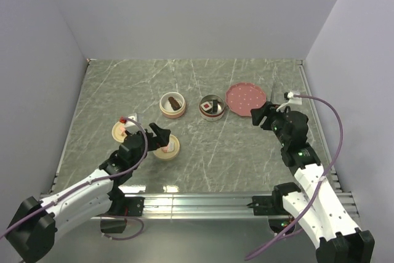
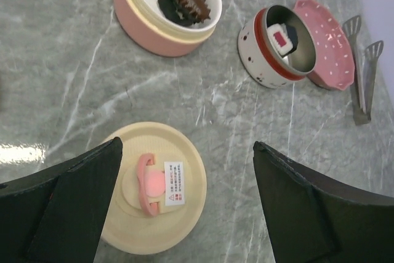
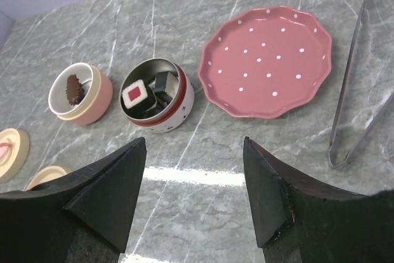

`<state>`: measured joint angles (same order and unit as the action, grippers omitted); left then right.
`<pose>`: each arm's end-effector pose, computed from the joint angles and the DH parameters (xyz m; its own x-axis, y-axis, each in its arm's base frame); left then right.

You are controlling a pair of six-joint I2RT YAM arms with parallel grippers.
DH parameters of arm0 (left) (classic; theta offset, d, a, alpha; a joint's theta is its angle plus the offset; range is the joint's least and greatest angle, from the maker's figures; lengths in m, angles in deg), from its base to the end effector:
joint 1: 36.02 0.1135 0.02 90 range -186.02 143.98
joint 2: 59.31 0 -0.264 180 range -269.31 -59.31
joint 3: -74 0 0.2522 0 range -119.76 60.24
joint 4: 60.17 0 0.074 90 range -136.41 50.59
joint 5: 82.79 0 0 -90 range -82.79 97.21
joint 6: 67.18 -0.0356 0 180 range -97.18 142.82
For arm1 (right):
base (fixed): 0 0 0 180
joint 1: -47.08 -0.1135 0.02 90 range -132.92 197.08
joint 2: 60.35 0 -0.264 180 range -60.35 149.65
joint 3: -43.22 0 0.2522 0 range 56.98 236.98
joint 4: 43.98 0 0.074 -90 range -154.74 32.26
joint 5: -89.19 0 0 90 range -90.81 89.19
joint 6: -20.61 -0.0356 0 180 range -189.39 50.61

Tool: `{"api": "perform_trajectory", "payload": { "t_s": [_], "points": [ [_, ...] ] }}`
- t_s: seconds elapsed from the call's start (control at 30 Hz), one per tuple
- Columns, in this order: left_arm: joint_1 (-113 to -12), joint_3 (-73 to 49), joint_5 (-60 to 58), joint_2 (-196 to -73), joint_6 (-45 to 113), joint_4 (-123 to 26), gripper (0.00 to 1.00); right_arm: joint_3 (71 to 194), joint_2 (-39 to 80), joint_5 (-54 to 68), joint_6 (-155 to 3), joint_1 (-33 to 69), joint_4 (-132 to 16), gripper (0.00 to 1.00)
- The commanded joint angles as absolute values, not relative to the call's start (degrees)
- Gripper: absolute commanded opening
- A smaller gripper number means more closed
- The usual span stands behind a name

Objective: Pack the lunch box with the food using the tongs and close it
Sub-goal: Pick up the lid of the lunch box with the left arm

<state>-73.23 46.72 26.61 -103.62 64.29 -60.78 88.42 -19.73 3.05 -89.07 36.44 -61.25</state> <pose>0.1469 -0.0967 0.1936 -0.3784 -0.4970 -0.7809 0.0882 0.8205 -0.5649 0.1744 0.0352 0.2815 -0.2871 0.2880 -0.9136 -0.1615 0.9255 0.3425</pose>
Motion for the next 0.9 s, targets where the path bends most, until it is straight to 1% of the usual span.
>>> {"api": "perform_trajectory", "payload": {
  "t_s": [0.0,0.33,0.53,0.63,0.87],
  "points": [
    [-74.8,46.9,29.4,-105.8,67.5,-63.5,0.93,87.6,-20.9,2.3,-88.9,36.1,-59.2,0.71],
    [-78.3,48.1,30.7,-111.1,71.2,-62.2,0.92,87.2,-21.2,2.7,-89.0,36.0,-58.7,0.71],
    [-78.9,47.3,32.2,-114.4,71.4,-62.2,0.89,87.0,-22.6,2.4,-88.9,35.8,-59.0,0.71],
    [-78.8,46.5,32.6,-115.6,71.2,-61.6,0.84,86.9,-22.9,2.3,-88.9,35.9,-59.1,0.71],
    [-79.0,45.0,32.9,-119.8,70.7,-61.4,0.65,86.9,-23.3,2.4,-88.9,35.7,-59.3,0.71]
  ]
}}
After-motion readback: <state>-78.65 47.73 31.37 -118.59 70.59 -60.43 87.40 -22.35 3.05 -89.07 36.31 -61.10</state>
